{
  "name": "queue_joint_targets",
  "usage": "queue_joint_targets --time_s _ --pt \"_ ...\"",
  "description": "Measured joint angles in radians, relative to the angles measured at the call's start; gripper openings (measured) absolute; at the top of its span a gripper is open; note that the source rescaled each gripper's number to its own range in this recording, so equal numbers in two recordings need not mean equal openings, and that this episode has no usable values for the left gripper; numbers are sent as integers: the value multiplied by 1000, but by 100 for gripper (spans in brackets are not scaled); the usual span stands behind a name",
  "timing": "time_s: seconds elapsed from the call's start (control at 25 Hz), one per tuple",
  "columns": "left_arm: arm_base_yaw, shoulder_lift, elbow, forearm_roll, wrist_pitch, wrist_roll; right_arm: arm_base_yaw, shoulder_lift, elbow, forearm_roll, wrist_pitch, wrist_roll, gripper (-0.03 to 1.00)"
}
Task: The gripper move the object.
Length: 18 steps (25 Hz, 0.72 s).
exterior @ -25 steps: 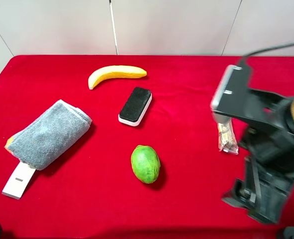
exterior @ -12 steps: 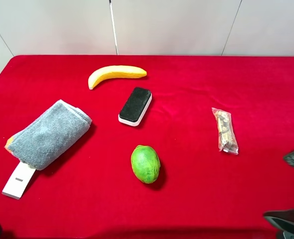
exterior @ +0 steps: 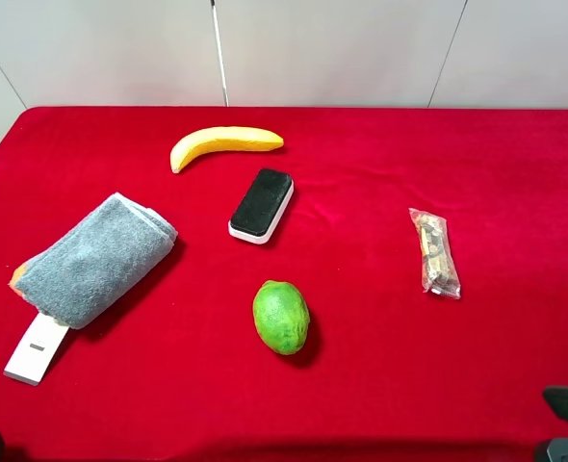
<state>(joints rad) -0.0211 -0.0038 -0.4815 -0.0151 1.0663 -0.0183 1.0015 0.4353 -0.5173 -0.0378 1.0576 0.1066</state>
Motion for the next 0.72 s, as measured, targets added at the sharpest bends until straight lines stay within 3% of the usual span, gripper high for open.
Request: queue_joint_targets --time_s 0.52,0.72 --pt "0 0 0 0 0 0 -2 -16 17 -28 -25 28 100" --pt "0 0 0 0 0 0 -99 -49 17 -46 -25 53 100"
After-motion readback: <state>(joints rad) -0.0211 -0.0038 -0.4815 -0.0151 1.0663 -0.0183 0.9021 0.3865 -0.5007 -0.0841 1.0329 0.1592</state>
